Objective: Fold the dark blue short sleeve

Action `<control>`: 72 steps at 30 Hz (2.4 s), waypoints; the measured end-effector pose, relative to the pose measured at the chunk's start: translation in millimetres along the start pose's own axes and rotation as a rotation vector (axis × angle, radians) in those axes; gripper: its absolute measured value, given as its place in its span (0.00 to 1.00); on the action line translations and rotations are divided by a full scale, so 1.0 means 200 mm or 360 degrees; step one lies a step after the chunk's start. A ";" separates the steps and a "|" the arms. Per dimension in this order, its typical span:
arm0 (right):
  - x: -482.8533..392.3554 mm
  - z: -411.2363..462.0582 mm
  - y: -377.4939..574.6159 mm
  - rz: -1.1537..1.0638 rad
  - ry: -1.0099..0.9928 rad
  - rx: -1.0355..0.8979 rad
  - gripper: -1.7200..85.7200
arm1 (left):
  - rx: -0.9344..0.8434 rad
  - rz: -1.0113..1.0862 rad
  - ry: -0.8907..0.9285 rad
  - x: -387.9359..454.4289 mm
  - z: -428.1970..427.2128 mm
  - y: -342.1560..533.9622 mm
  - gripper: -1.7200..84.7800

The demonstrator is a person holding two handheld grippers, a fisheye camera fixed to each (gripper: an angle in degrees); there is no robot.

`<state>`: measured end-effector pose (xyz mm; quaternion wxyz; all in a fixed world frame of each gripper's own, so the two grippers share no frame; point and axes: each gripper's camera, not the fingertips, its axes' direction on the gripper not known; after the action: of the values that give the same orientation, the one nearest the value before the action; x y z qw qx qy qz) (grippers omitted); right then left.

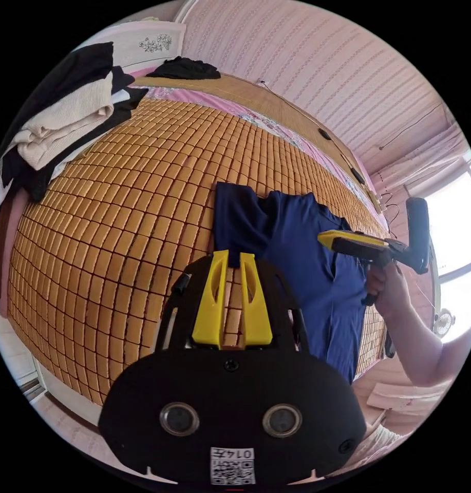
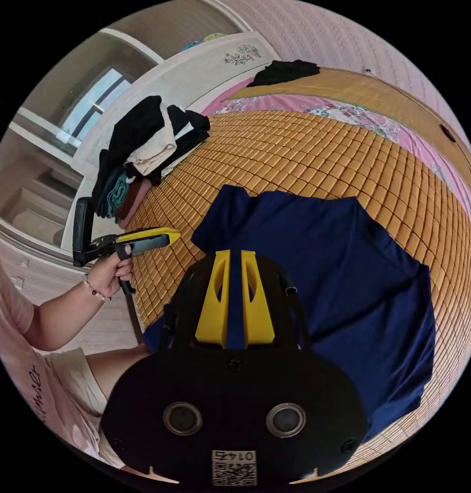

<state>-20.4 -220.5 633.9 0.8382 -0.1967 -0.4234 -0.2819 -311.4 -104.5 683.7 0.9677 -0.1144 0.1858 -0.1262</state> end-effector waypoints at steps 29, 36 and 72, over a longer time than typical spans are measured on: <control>-0.35 0.52 -1.00 -0.0135 0.0153 0.0057 0.10 | 0.0026 -0.0163 0.0084 -0.48 -0.30 0.18 0.06; -0.17 0.42 -0.50 0.0296 0.0221 -0.0018 0.08 | 0.0009 -0.0194 0.0124 -0.52 -0.38 0.26 0.07; -0.62 0.87 -1.30 -0.0097 0.0417 -0.0100 0.02 | 0.0205 0.0089 0.0089 -0.38 -0.33 0.31 0.03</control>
<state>-351.1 -282.3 653.4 0.8707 -0.1715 -0.3071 -0.3436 -392.3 -36.1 632.4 0.9706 -0.0432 0.2074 -0.1141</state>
